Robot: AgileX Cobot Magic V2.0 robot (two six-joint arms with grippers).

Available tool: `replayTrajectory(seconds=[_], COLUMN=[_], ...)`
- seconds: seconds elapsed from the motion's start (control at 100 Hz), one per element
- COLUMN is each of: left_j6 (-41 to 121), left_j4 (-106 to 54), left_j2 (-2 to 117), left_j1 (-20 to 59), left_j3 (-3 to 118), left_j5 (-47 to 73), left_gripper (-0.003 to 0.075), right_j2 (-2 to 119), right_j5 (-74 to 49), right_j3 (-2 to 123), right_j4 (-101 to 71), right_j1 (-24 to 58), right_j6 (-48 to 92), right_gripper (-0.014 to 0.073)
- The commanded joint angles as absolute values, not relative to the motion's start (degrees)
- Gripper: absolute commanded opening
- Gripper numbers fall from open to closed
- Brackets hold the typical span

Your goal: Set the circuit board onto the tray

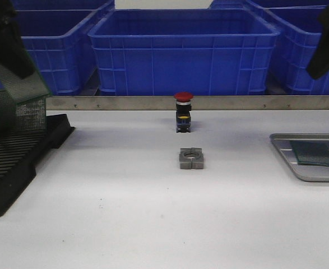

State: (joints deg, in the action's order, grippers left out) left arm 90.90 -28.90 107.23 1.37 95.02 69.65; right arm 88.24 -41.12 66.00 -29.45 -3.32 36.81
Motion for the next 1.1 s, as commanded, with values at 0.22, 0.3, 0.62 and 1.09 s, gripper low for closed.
replayTrajectory(seconds=[0.22,0.3,0.62,1.09], left_j6=[91.8,91.9,91.9,92.0], left_j4=[-44.4,-44.9,-45.9,-52.0], left_j2=[103.2,103.2,103.2,103.2], left_j1=[8.4,11.7,21.4,23.6], left_j3=[97.1,97.1,97.1,97.1], left_j5=[73.1,73.1,73.1,73.1], left_gripper=[-0.002,-0.002,-0.002,-0.002], right_j2=[82.7,82.8,83.2,85.3], right_j5=[-41.2,-41.1,-35.7,-31.3], right_j3=[67.7,67.7,67.7,67.7], right_j4=[-37.6,-37.6,-37.6,-37.9], right_j1=[9.2,13.4,23.2,25.7], right_j6=[52.8,56.7,62.7,62.8], right_gripper=[0.0541,0.0541,0.0541,0.0391])
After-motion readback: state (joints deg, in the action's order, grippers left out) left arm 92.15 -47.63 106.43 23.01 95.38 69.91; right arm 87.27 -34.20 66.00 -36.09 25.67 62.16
